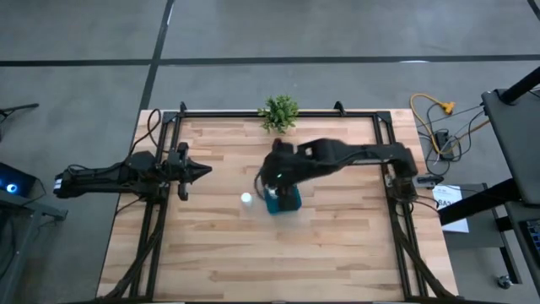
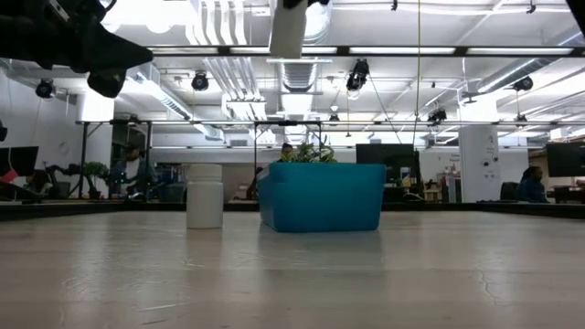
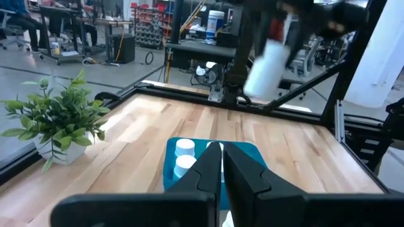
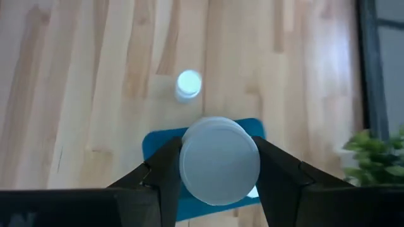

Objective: Pick and place pill bottles into a basket
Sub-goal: Put the bottom white medicine bottle into the blue bin

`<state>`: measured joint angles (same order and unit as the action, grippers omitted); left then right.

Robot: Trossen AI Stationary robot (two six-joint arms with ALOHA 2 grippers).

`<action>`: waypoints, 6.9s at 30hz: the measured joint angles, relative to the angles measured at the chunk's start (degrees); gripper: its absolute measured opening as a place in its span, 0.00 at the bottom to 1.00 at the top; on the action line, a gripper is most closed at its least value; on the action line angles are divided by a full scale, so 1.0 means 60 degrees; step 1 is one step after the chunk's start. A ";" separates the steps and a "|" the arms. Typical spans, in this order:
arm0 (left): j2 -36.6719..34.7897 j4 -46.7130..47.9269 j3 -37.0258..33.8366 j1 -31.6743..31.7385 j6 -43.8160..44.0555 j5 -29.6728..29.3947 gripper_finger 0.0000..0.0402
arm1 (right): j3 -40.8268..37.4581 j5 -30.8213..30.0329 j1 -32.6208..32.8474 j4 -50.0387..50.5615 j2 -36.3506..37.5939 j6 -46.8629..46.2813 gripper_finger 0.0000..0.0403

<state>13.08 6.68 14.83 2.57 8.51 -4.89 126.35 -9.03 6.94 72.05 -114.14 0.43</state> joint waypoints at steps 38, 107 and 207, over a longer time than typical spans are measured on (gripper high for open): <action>-0.0091 -0.0022 -0.0001 0.0000 0.0019 -0.0255 0.00 | -0.8136 0.1624 -0.0189 -0.4669 0.3950 -0.1688 0.37; -0.0142 -0.0011 -0.0002 -0.0002 0.0011 -0.0273 0.00 | -0.8500 0.2816 -0.0951 -0.5121 0.1935 -0.0372 0.37; -0.0211 -0.0022 -0.0002 -0.0004 0.0011 -0.0284 0.00 | -0.9349 0.2869 -0.0802 -0.6258 0.1514 -0.0822 0.49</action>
<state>11.81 6.55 14.82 2.55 8.58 -6.59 70.26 8.19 2.13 34.50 -105.06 -4.50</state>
